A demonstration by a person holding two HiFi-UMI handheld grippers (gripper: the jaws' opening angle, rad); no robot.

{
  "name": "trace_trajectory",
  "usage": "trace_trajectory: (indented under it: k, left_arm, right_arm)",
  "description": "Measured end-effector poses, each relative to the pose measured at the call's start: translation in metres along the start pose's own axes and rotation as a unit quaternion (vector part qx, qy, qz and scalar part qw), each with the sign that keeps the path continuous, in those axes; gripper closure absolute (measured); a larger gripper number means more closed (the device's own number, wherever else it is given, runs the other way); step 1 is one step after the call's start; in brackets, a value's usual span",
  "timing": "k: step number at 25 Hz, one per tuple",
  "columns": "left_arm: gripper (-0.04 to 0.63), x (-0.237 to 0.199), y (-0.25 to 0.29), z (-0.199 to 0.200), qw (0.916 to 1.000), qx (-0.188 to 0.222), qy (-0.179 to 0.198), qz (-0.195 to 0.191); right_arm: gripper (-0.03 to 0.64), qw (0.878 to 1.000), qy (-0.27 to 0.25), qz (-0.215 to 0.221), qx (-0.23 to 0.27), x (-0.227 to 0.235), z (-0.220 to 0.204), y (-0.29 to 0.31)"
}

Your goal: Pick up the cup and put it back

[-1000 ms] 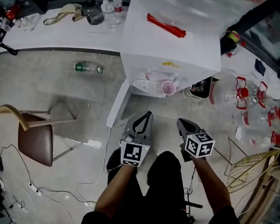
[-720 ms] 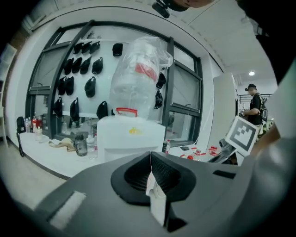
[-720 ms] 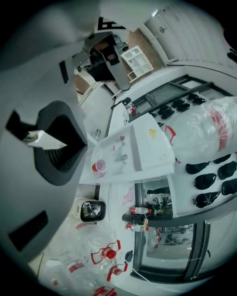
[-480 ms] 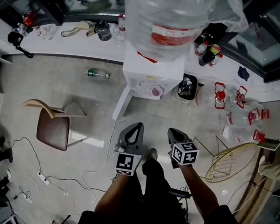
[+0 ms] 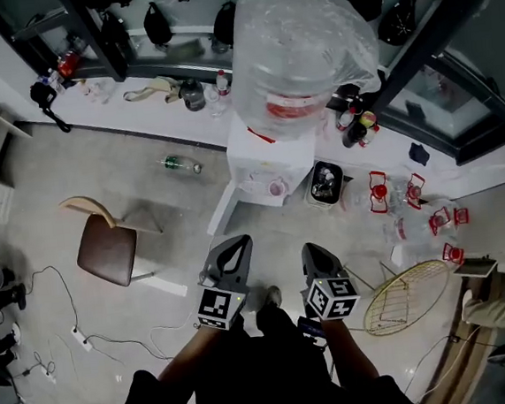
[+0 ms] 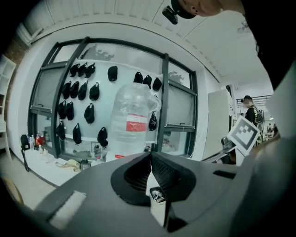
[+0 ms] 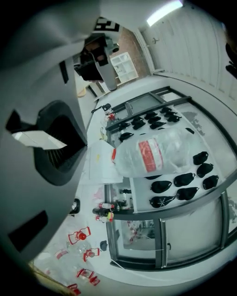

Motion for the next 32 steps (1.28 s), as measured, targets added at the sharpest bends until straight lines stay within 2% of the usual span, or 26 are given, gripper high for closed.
trace_trajectory:
  k: [7,13,32]
  left_arm:
    - [0.588,0.009,-0.027,0.046,0.9989,0.036,0.029,0.003]
    - [0.588,0.024,-0.044,0.055,0.9977,0.06,0.031,0.003]
    - [0.588,0.025,-0.047,0.056,0.9975,0.065,0.029,-0.003]
  right_arm:
    - [0.621,0.995,-0.021,-0.007,0.095,-0.026,0.049,-0.068]
    - [0.621,0.986,-0.034,-0.021,0.161,-0.033,0.066,-0.111]
    - [0.623,0.986,-0.035,-0.034,0.16,-0.035,0.058,-0.115]
Point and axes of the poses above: the fingertips, and each gripper's own axes: y forward along the fingers, x to its right, z out of its top, the point moved 8 cm from there along -y, backward along the fingers, and after that the axes turned 9 degrees about -z, right-handed, at the moved point
